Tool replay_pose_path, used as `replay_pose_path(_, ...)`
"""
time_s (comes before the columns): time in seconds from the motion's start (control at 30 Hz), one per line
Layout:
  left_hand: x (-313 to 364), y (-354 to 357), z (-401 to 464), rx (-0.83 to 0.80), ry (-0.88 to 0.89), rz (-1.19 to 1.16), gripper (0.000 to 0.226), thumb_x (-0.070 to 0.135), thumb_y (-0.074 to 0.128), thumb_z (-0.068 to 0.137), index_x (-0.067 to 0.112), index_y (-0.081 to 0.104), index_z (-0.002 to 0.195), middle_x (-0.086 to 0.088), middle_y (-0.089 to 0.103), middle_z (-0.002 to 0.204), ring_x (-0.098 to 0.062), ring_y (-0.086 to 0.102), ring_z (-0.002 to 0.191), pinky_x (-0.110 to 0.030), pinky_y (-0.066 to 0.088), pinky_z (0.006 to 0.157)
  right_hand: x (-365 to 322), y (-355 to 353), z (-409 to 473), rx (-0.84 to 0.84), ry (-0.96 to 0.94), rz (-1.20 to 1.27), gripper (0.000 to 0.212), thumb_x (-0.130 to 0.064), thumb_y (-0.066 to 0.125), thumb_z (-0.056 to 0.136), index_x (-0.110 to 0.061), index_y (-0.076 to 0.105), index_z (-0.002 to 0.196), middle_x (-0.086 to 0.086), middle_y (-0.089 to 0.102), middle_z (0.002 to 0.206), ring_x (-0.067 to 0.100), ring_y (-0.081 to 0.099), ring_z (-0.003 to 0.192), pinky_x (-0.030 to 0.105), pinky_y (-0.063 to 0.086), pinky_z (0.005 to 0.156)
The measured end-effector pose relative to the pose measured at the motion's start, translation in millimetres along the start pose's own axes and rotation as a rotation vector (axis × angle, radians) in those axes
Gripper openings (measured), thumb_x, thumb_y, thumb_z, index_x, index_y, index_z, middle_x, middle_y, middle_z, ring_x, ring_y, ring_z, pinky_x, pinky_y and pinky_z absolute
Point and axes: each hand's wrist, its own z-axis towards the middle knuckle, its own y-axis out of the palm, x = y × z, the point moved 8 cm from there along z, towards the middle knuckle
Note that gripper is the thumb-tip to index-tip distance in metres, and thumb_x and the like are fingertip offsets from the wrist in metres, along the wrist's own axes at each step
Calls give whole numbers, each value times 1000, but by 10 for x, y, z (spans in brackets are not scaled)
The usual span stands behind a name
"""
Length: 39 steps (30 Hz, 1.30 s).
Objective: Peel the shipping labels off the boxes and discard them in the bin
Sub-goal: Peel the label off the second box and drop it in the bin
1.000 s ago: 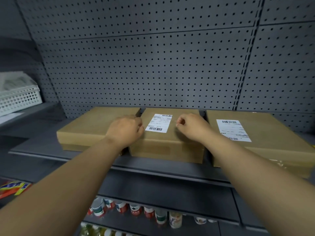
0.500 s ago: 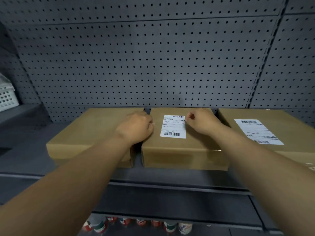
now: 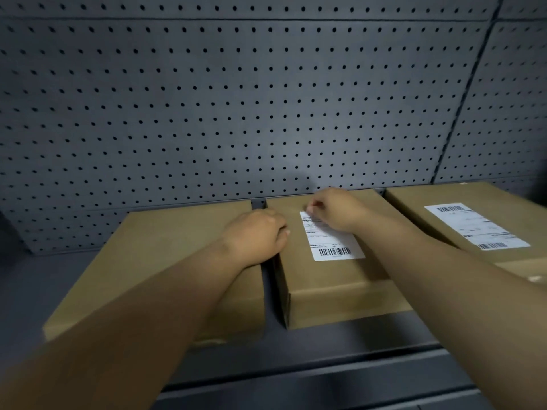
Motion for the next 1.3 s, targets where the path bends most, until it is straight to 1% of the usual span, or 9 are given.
replay_pose_path(0.23, -27, 22, 39, 3, 28, -36, 30, 32, 40, 92, 15, 61, 106, -4, 63, 109, -23, 59, 98, -41, 51, 83, -40, 111, 182, -23, -43, 26, 17, -18, 44, 94, -22, 55, 81, -3, 47, 96, 16, 48, 88, 28, 35, 79)
replay_pose_path(0.63, 35, 8, 69, -19, 38, 17, 24, 29, 41, 89, 12, 58, 87, -6, 61, 96, -26, 59, 88, -41, 51, 77, -87, 175, 269, -59, -123, -53, 24, -15, 42, 93, -24, 50, 72, -4, 48, 85, 18, 47, 83, 28, 31, 73)
replay_pose_path(0.77, 40, 11, 70, -33, 19, 43, 24, 29, 40, 90, 12, 58, 92, -6, 61, 100, -26, 59, 90, -40, 50, 76, -92, 162, 311, -191, -88, -52, 34, -17, 39, 94, -30, 46, 63, -5, 54, 86, 19, 52, 85, 29, 39, 72)
replay_pose_path(0.9, 55, 10, 85, -61, 1, 49, 20, 28, 39, 91, 13, 53, 87, -7, 60, 101, -26, 58, 90, -35, 45, 71, -67, 30, 313, -179, -89, 58, 25, -21, 40, 96, -25, 55, 75, -10, 59, 89, 18, 55, 91, 29, 41, 79)
replay_pose_path(1.0, 77, 14, 95, -76, -5, 66, 19, 26, 38, 92, 14, 51, 86, -9, 59, 103, -26, 57, 90, -33, 40, 67, -149, 69, 257, -186, -201, -74, 21, -20, 47, 94, -15, 66, 101, -11, 58, 97, 18, 55, 103, 27, 39, 86)
replay_pose_path(1.07, 84, 17, 98, -79, -8, 81, 22, 25, 37, 92, 11, 54, 92, -9, 59, 105, -26, 56, 91, -32, 38, 67, -219, 73, 216, -167, -299, -159, 24, -19, 51, 92, -16, 68, 109, -4, 62, 104, 19, 57, 104, 29, 42, 91)
replay_pose_path(1.13, 87, 18, 97, -82, -11, 86, 21, 25, 37, 92, 12, 53, 90, -9, 59, 104, -25, 55, 89, -31, 38, 67, -269, 58, 182, -130, -396, -258, 25, -17, 52, 91, -16, 69, 109, 3, 65, 110, 22, 59, 102, 34, 46, 90)
replay_pose_path(1.2, 93, 16, 96, -83, -16, 84, 15, 24, 37, 91, 16, 45, 82, -8, 59, 101, -21, 51, 81, -31, 38, 65, -295, 69, 149, -100, -466, -366, 26, -15, 47, 90, -13, 70, 102, 7, 66, 104, 24, 60, 98, 38, 50, 83)
replay_pose_path(1.3, 102, 14, 99, -79, -24, 94, 14, 23, 37, 91, 17, 42, 80, -8, 60, 99, -19, 47, 77, -31, 39, 64, -387, 134, 121, -74, -539, -475, 23, -7, 47, 86, -9, 69, 95, 8, 62, 96, 24, 59, 90, 35, 51, 74)
